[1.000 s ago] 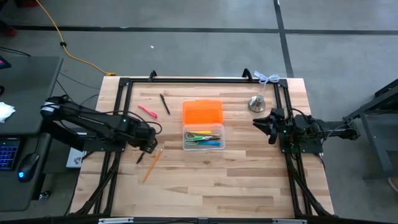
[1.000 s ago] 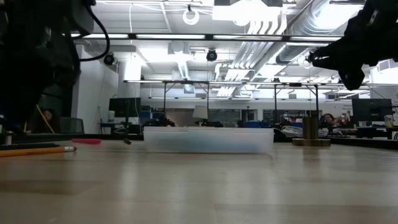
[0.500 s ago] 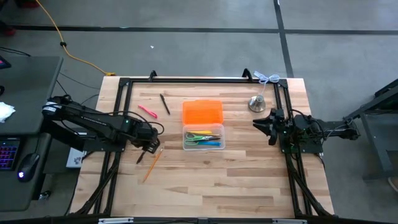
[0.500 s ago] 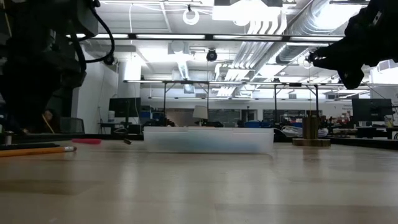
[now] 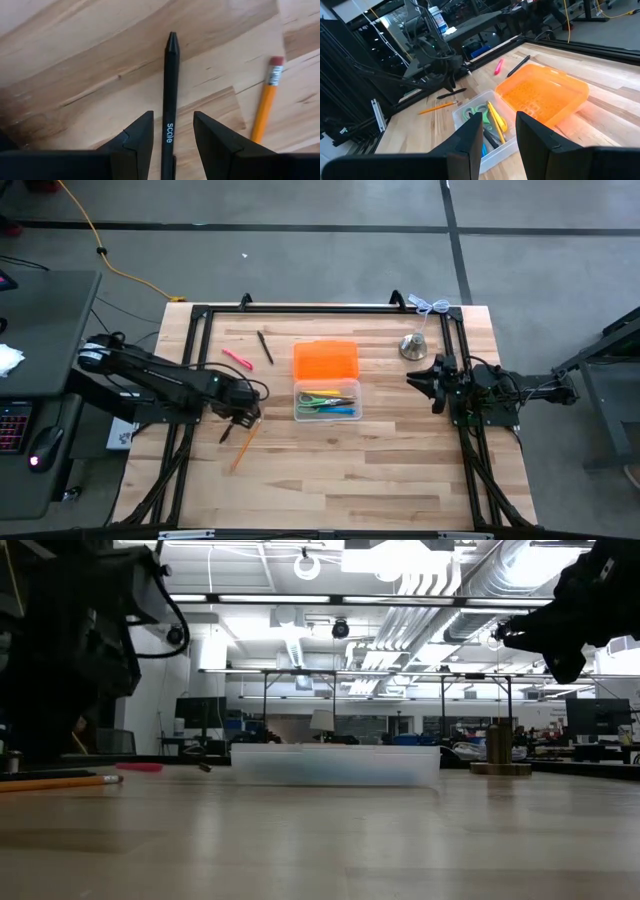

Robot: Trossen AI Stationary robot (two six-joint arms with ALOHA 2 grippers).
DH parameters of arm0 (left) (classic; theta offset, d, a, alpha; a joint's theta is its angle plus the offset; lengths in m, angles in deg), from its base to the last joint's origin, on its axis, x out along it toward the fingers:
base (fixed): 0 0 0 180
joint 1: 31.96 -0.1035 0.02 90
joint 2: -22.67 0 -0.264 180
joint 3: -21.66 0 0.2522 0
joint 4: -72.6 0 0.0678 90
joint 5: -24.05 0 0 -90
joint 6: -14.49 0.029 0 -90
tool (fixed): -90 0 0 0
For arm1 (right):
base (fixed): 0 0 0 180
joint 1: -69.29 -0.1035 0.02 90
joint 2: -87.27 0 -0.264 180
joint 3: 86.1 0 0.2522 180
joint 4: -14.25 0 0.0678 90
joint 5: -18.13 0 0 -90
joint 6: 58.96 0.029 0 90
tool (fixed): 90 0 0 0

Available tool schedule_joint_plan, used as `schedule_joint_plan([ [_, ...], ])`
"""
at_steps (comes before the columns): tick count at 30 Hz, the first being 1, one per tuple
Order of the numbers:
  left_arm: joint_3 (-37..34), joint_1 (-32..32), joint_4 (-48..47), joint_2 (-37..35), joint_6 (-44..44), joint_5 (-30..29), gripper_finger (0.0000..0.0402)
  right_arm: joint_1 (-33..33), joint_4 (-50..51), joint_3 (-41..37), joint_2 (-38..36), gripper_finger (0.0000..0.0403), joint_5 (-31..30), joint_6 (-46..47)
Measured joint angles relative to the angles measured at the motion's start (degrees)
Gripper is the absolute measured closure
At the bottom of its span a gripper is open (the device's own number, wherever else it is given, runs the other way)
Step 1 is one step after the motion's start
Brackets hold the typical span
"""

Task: Pick & place school supplies into a supply box
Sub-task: Put the bottom black pen into the orange supply box

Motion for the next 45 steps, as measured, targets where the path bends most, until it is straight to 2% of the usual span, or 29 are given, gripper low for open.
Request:
schedule_joint_plan([
  [13, 0.4, 0.0, 3.6, 10.3, 1.7, 3.3, 0.0231, 0.0, 0.2, 0.0, 0.4, 0.0308, 0.1, 0.0],
  [31, 0.2, 0.0, 3.4, 10.5, 1.7, 2.9, 0.0233, 0.0, 0.4, 0.0, 0.4, 0.0308, 0.5, -0.2],
  [34, 0.2, 0.0, 3.0, 10.5, 1.6, 3.4, 0.0251, 0.0, 0.5, 0.0, 0.4, 0.0308, 0.5, -0.3],
  [42, 0.2, 0.0, 3.1, 10.5, 1.5, 3.9, 0.0346, 0.0, 0.5, 0.0, 0.4, 0.0308, 0.4, -0.3],
  [45, 0.2, 0.0, 3.0, 10.5, 1.5, 4.0, 0.0369, 0.0, 0.5, 0.0, 0.4, 0.0308, 0.4, -0.3],
])
